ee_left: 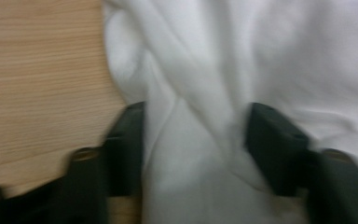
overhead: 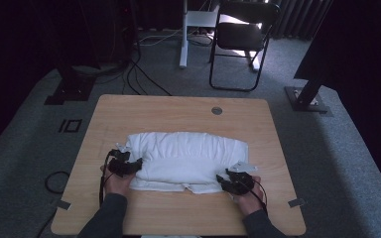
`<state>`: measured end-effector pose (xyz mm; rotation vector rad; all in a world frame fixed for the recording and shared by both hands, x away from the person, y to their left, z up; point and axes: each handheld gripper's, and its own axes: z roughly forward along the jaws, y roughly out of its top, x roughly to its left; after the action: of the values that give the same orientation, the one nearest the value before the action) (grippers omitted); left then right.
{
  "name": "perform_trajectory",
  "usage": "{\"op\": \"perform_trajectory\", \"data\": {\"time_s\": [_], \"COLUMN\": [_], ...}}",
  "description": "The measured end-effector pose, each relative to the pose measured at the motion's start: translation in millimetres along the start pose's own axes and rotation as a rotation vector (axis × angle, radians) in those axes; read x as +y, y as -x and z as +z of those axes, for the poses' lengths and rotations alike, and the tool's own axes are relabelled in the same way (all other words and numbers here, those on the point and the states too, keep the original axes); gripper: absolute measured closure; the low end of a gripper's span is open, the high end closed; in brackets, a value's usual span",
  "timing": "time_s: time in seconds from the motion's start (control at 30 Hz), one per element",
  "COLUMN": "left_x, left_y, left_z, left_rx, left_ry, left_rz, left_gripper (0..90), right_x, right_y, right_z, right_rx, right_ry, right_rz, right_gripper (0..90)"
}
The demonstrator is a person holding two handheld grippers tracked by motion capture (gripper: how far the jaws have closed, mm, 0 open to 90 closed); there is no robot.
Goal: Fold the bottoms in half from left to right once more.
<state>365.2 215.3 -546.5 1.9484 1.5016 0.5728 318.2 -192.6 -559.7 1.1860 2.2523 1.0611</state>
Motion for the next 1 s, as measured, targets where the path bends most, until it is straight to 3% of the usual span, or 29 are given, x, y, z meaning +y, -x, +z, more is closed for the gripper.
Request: {"op": "perform_trajectory", "data": {"time_s": [0.07, 0.1, 0.17, 0.33, 0.37, 0.4, 0.57, 0.67, 0.77, 0.83, 0.93, 1.0], "left_x": [-0.4, -0.4, -0.5, -0.5, -0.1, 0.4, 5.3, 11.0, 18.4, 25.1, 37.0, 46.5], "left_y": [0.7, 0.7, 3.0, -0.8, -4.5, -5.3, -9.6, -11.8, -12.3, -13.0, -11.7, -7.4], "left_z": [0.0, 0.0, 0.0, -1.5, -5.2, -7.1, -21.2, -30.8, -42.5, -51.3, -65.9, -75.7], "left_rx": [-0.043, -0.043, -0.049, -0.065, -0.086, -0.094, -0.144, -0.177, -0.200, -0.225, -0.264, -0.274], "left_ry": [0.004, 0.004, 0.010, 0.011, 0.027, 0.038, 0.104, 0.142, 0.186, 0.225, 0.280, 0.313], "left_rz": [-0.005, -0.005, 0.001, -0.016, -0.037, -0.048, -0.090, -0.106, -0.110, -0.108, -0.101, -0.077], "left_gripper": [73.8, 80.5, 84.9, 85.8, 85.8, 85.9, 86.0, 86.1, 86.3, 86.4, 86.6, 87.1], "right_x": [0.1, 0.1, 1.7, 16.9, 16.9, 33.9, 69.6, 79.9, 79.8, 76.9, 72.2, 71.5], "right_y": [0.0, 0.0, 0.8, 1.4, 1.4, -1.0, -18.2, -30.3, -35.4, -36.5, -35.2, -31.9], "right_z": [-0.2, -0.2, -2.2, -13.4, -13.4, -18.6, -15.2, 2.9, 28.8, 44.0, 62.4, 65.8], "right_rx": [0.002, 0.002, 0.010, 0.006, 0.006, 0.004, 0.021, 0.040, 0.051, 0.047, 0.082, 0.104], "right_ry": [0.000, 0.000, 0.005, 0.049, 0.049, 0.098, 0.157, 0.123, 0.056, 0.012, -0.065, -0.064], "right_rz": [0.000, 0.000, 0.007, 0.008, 0.008, 0.002, -0.023, -0.062, -0.060, -0.058, -0.051, -0.034], "right_gripper": [49.3, 49.3, 47.9, 47.2, 47.2, 45.9, 42.6, 41.1, 40.6, 40.5, 41.5, 42.2]}}
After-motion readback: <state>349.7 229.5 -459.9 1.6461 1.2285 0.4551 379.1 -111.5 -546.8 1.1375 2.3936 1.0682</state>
